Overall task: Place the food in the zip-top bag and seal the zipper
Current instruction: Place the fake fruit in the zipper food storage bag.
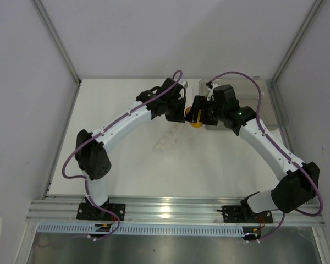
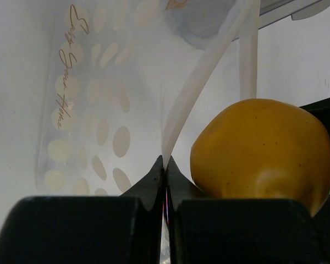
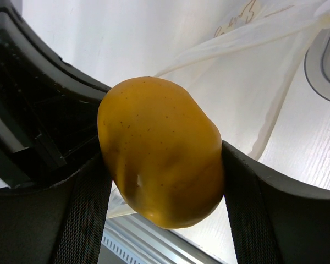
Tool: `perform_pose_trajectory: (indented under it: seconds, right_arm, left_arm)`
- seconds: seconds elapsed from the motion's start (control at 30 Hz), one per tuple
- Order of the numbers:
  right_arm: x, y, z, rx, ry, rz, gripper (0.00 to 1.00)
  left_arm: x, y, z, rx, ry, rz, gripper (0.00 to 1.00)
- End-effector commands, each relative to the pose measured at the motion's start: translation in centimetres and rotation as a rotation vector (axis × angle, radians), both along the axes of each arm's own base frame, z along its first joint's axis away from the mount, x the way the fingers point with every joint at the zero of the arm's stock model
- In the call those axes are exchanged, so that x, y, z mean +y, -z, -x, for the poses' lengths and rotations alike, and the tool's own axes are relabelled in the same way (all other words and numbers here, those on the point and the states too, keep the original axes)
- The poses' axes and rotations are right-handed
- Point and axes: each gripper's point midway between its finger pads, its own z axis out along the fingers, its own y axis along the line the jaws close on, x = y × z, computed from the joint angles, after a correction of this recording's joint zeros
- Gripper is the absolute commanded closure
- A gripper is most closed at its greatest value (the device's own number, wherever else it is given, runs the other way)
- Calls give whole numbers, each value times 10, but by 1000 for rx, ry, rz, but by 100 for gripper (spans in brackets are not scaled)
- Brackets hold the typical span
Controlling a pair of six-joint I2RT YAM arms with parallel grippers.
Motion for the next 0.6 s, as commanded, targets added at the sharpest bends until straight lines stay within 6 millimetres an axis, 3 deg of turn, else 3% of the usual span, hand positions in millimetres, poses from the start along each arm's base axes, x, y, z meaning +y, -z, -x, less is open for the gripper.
perform_pose_trajectory:
  seconds: [0.0, 0.27, 0.57]
  right_arm:
    - [-2, 1, -5, -8, 50, 11, 71]
    - [-9, 17, 3, 13, 87, 58, 70]
    - [-17, 38, -4, 42, 139, 100, 68]
  left_arm:
    - [-4, -31, -4, -39, -4, 89, 99]
    - [-5, -34, -1, -16, 8, 159, 99]
    - [-9, -38, 10, -4, 50, 217, 99]
